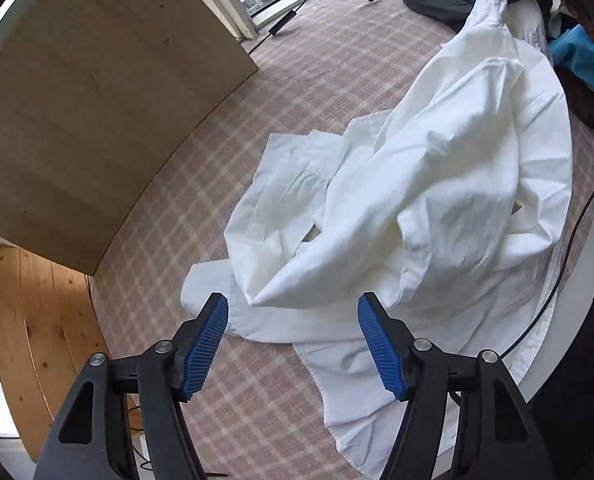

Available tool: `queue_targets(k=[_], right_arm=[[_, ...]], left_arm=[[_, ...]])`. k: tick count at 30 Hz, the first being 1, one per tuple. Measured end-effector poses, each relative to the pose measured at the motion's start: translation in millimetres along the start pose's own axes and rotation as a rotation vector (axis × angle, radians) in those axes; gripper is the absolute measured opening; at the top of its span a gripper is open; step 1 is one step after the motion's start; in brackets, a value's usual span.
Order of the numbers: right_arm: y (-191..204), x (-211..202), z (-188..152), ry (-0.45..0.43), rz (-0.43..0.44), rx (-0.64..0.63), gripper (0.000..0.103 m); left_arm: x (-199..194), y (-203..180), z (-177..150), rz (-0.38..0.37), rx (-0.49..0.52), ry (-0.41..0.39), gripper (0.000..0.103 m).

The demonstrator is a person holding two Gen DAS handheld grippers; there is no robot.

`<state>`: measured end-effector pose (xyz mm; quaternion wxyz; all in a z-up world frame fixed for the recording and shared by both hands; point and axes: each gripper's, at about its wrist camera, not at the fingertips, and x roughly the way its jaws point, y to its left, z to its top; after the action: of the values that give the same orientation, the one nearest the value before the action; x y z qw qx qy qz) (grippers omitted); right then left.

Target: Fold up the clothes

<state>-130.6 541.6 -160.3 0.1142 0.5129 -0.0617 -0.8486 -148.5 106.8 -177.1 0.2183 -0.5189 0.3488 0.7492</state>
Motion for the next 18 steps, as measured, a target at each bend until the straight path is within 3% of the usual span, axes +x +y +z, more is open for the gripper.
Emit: queue_targets(k=[5,6,8,9,10,13,18], right_arm=[[8.9,3.6,1.4,0.021,-0.017,0.003,0.003],[12.3,3.7,2.2,0.027,-0.022,-0.003,0.003],[18.7,3.0,2.7,0.032,-0.038,-0.019,0.003],[20.8,1.9,3.1,0.032,-0.041,-0.018,0.003],[22.0,-0.4,3.6,0.028,-0.038,-0.013,0.003],[23.8,-9.8,5.5,0.008,-0.024,0.002,0.003],[26.4,-23.9,9.6,-0.025,0.005,0.009,0.003]], left_arm=[[20.3,11.9,-2.2,0.0,0.041,0.041,0.063],[23.3,10.9,0.3,0.003,0.047,0.041,0.057],[29.2,9.0,5.5,0.008,0.058,0.043,0.033],[32.2,8.0,8.0,0.01,0.064,0.043,0.008],[35.1,7.0,10.6,0.013,0.07,0.044,0.004],[14.4,13.8,9.7,0.028,0.032,-0.014,0.004],[-93.7,43.0,-6.6,0.227,-0.134,-0.222,0.004]])
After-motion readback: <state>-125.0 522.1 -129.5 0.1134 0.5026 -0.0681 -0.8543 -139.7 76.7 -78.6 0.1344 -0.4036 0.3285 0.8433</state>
